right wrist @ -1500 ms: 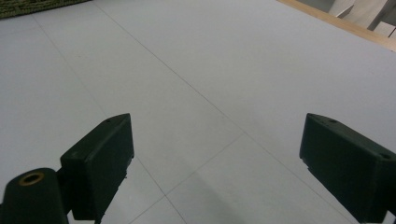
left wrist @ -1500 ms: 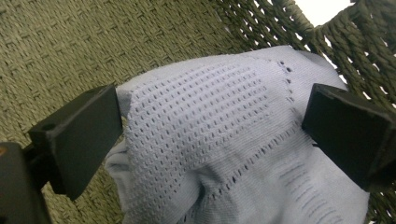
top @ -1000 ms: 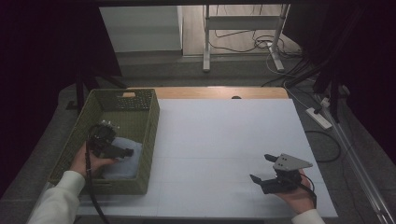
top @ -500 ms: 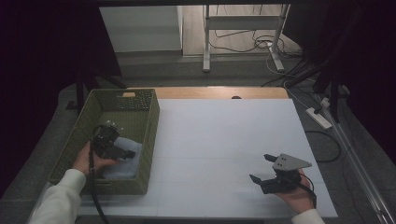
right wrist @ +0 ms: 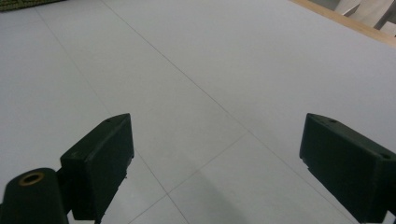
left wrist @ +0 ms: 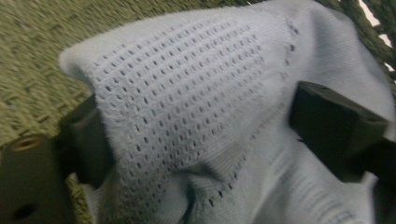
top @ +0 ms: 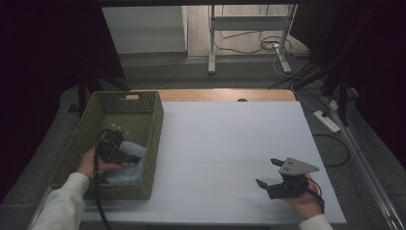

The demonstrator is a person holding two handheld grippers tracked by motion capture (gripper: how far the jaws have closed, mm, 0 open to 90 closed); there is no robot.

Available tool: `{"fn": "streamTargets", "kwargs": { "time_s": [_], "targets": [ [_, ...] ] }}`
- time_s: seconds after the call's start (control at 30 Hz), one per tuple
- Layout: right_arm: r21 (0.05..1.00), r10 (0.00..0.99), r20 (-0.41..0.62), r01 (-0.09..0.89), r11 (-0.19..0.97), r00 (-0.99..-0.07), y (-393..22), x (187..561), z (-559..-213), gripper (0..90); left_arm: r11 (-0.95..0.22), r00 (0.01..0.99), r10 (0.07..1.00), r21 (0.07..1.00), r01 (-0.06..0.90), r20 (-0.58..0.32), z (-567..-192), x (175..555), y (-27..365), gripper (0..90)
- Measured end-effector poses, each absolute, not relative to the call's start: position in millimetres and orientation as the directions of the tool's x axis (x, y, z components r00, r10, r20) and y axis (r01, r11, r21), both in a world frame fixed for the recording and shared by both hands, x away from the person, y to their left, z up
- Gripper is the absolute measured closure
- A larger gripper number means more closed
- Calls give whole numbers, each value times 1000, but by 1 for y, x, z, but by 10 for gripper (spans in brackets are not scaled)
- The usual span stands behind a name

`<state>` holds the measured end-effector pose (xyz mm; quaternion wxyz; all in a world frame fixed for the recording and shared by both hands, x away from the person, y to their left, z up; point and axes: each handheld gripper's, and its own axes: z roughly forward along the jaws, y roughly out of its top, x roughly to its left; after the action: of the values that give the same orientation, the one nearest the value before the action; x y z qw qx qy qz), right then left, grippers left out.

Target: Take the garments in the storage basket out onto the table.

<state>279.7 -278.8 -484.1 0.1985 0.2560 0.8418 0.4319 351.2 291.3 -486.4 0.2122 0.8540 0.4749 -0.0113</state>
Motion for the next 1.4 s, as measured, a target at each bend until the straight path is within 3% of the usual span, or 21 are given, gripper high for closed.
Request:
{"fn": "streamTargets", "kwargs": {
  "time_s": [0.1,0.23,0.47,0.7,1.4],
  "targets": [
    [828,604,-115,260,497,-789,-279,280,-484,103,-461,554,798,352,815,-237,-487,351,292,243],
    [828,602,-114,260,497,-790,-279,280,-484,103,-474,572,778,355,806,-260,-486,351,293,431],
    [827,603,-115,260,499,-790,-279,280,-484,103,-473,575,768,354,807,-283,-484,351,296,609],
    [827,605,-118,260,499,-788,-279,280,-484,103,-470,578,762,364,804,-292,-479,350,298,679],
    [825,608,-124,259,502,-784,-280,279,-484,103,-435,608,754,503,747,-250,-451,333,313,701]
  ]
}}
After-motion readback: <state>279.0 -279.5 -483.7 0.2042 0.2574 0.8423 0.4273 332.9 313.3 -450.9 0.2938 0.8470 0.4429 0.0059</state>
